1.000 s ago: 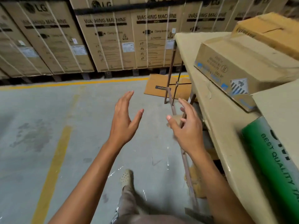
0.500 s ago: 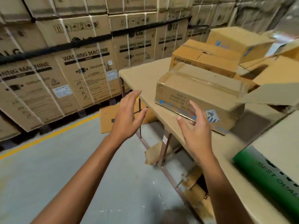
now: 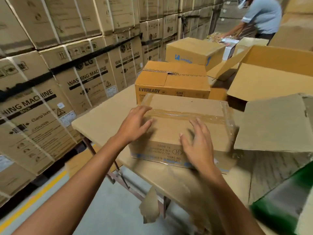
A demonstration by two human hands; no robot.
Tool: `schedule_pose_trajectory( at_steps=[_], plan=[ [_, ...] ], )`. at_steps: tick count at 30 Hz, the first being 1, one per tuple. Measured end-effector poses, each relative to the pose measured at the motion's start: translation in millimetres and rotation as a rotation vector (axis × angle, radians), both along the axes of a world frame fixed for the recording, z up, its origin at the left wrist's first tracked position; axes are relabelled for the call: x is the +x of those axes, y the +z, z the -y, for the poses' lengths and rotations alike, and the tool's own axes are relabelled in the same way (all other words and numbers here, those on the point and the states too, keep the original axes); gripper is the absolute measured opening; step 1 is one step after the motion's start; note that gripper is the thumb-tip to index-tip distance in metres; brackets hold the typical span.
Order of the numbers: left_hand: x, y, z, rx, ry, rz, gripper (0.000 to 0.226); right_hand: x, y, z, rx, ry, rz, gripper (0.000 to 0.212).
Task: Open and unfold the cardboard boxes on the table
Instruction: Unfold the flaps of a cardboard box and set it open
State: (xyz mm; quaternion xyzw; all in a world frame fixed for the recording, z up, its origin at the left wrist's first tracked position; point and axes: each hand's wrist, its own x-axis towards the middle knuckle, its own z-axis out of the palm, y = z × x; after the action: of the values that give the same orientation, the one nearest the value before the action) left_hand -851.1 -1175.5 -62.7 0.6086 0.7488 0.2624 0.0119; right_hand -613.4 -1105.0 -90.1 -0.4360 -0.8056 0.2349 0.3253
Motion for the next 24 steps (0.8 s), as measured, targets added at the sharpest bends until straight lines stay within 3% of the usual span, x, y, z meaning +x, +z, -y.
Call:
schedule_pose_trajectory(
  at_steps=[5,8,11,14,19,24],
  plan=[
    [-33.4,-16.3,-74.5,-0.130,-0.022,0.045,0.053,-21.6,-43.5,-14.5,0.115,-0.175,0.259,0.052],
    [-48.5,-44.2,-105.6,-0.409,-0.017,-0.082,0.068,-25.6,-58.4,-12.1,0.188,-0.218,0.402,0.051],
    [-60.1,-54.6,-132.6,-0.553,-0.023,-0.186,0.074,-28.3,-62.4,-16.3,0.236,-0.278,0.318,0.044],
    [-74.0,-53.9,-159.1,-0.498,-0.075,-0.197,0.074,-30.1,-70.3,-13.2,0.343,-0.346,0.233,0.039],
    [-93.2,-55.9,-194.2,-0.437,-0.117,-0.191,0.078,-43.8,-76.9,-6.4,0.327,-0.480,0.153,0.035],
    [-95.4,-51.1,-185.1,-0.429,-0.120,-0.234,0.078,-39.0,-71.1,-1.4,0.282,-0.468,0.137,0.035]
  ],
)
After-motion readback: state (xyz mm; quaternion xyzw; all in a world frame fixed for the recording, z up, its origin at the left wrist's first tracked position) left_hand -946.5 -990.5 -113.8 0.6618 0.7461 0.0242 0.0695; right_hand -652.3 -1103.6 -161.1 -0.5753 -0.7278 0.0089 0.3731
